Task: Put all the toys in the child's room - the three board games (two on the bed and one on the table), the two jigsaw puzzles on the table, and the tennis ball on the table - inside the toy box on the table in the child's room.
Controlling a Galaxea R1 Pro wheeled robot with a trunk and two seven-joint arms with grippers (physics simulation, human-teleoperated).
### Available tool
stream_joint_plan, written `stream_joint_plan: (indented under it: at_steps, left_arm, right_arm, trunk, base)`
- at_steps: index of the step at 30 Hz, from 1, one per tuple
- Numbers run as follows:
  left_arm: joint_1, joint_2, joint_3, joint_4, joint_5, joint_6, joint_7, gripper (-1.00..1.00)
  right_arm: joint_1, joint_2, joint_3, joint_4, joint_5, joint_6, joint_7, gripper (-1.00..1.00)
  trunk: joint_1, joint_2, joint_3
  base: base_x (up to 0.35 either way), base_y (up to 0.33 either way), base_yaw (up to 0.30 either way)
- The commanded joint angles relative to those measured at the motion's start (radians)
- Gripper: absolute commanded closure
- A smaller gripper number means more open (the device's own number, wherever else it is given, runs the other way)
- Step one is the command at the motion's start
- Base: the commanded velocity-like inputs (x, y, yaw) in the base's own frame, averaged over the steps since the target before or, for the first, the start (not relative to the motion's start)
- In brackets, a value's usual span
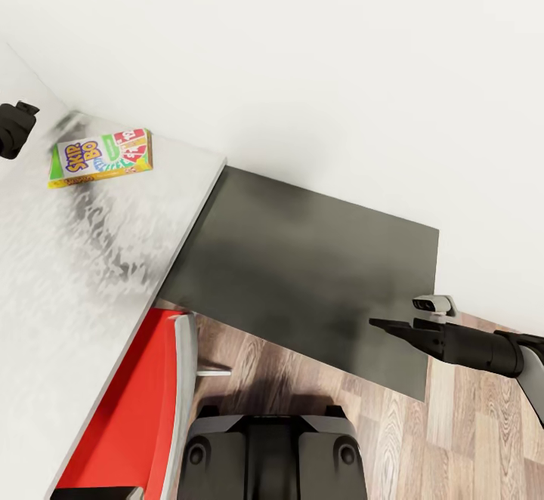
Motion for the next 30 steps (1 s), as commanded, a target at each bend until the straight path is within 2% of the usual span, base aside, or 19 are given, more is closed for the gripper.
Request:
stream_joint_plan:
  at_steps: [1, 30]
  left_arm:
    - [0.001, 0.002, -0.009, -0.002, 0.010, 0.002, 0.007, -1.00]
    - [0.005, 0.007, -0.009, -0.002, 0.010, 0.001, 0.007, -1.00]
  right_arm:
    - [0.000, 0.000, 0.000, 0.000, 0.000, 0.004, 0.003, -1.00]
    - [0.000, 0.000, 0.002, 0.000, 0.000, 0.004, 0.004, -1.00]
  trunk:
    - [0.001, -0.002, -0.002]
    - [0.001, -0.002, -0.045]
  base:
    - [0.000, 0.000, 0.000]
    - [0.000, 0.000, 0.000]
